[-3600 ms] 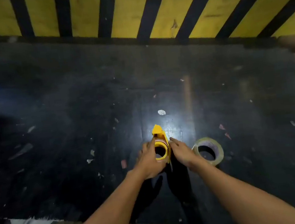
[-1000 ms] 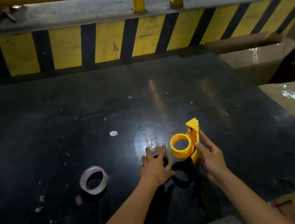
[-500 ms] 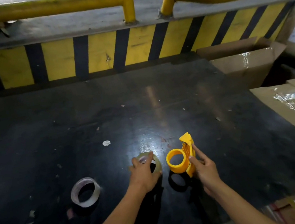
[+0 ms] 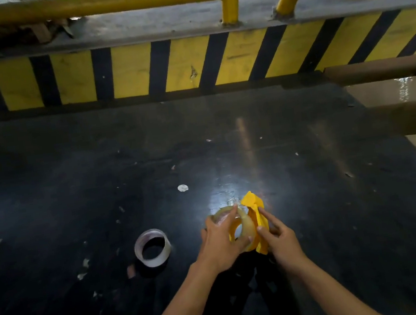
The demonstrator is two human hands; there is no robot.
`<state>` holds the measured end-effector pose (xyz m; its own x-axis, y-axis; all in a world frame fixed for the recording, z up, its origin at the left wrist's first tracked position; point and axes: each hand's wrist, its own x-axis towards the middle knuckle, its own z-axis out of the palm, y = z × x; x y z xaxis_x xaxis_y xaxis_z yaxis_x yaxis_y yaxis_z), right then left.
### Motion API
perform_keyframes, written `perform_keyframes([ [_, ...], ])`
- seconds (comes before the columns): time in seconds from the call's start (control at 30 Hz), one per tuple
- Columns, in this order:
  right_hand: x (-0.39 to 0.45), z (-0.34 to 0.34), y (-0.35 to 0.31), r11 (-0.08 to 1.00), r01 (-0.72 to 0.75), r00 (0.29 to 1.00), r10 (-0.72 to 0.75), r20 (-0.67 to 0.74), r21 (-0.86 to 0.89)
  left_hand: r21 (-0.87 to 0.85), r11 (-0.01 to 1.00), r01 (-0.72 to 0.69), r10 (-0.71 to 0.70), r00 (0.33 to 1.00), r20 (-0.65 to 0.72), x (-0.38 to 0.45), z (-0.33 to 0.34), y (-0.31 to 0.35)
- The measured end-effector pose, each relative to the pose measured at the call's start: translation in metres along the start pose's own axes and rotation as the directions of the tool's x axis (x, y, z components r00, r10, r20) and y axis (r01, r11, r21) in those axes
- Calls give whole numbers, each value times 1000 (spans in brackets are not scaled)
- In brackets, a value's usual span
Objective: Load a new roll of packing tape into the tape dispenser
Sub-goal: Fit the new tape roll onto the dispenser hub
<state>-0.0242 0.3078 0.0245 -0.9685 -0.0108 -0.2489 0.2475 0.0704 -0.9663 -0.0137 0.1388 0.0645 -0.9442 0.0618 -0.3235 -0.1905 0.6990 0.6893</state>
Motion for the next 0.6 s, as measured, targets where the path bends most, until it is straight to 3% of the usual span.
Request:
perform_keyframes([
  [0.33,-11,10,-9,1000,-17,994,18,106,-9,53,998,36,-40,996,74,-1,-4,1],
  [0.6,-11,17,-11,989,-37,998,29,61,141,35,996,78,-76,995,-58,-2,-1,8],
])
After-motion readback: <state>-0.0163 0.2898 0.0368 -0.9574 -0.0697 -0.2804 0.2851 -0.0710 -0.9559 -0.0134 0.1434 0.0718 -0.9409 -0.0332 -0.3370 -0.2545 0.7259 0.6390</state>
